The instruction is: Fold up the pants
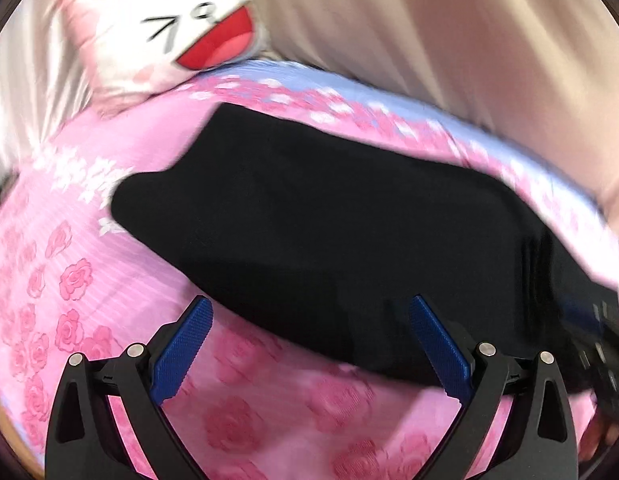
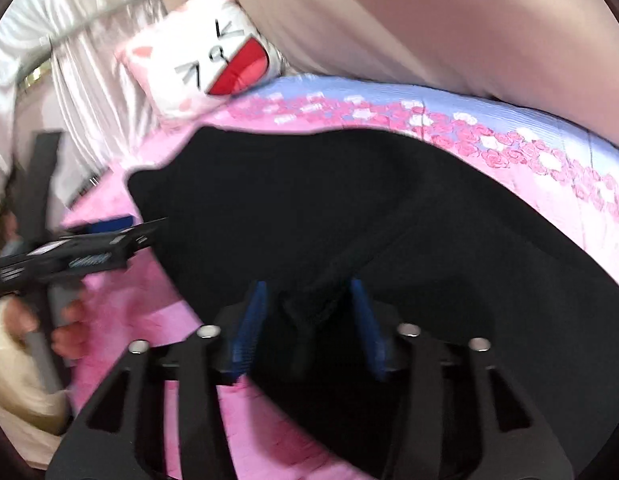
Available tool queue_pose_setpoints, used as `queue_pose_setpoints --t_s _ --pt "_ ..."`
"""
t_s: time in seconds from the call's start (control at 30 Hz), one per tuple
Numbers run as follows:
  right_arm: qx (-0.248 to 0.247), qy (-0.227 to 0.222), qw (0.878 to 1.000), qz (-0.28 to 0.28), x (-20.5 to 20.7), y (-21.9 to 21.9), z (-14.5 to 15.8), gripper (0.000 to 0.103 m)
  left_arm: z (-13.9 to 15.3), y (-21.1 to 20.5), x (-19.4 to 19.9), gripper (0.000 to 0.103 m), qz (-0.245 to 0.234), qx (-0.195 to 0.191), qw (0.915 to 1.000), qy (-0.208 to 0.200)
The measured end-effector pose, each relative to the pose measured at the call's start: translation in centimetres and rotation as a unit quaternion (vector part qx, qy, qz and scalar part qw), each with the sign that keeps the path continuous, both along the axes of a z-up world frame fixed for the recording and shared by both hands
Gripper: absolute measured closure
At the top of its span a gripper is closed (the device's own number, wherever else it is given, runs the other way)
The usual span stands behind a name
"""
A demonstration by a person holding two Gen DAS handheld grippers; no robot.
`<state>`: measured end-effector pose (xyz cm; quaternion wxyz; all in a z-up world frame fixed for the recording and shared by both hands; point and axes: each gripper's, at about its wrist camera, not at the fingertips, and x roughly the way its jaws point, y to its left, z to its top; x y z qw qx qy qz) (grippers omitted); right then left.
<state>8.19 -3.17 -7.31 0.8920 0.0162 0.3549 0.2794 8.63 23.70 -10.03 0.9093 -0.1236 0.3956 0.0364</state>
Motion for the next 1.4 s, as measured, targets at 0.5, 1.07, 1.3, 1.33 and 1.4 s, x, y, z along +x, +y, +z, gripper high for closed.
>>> queue_pose_setpoints --t_s 0.5,1.07,1.3,1.33,1.4 --pt "0.064 -0.047 0.983 -0.166 -6.4 -12.9 2.5 0.039 -0.9 5.6 4.8 0.072 0.109 -0.102 0.9886 -0.015" --pt "0.143 -0.068 0.928 -0.338 -13.7 -29.2 0.6 0.034 12.0 -25.9 -1.1 0.087 -0.25 0.061 0.9546 -0.151" --pt "0.168 -0.033 0.928 -0.332 -14.6 -31.9 -1.7 0.033 1.5 -41.9 -5.6 0.07 -0.369 0.208 0.9008 -0.096" --pt "0.169 -0.032 0.929 -0.328 -14.6 -32.0 -1.8 0.033 2.0 -42.3 -6.9 0.066 -0.382 0.217 0.8918 -0.108" --pt "0.171 -0.031 0.934 -0.313 -14.2 -32.2 -1.7 0.033 3.6 -41.7 -8.7 0.064 -0.403 0.185 0.8889 -0.116"
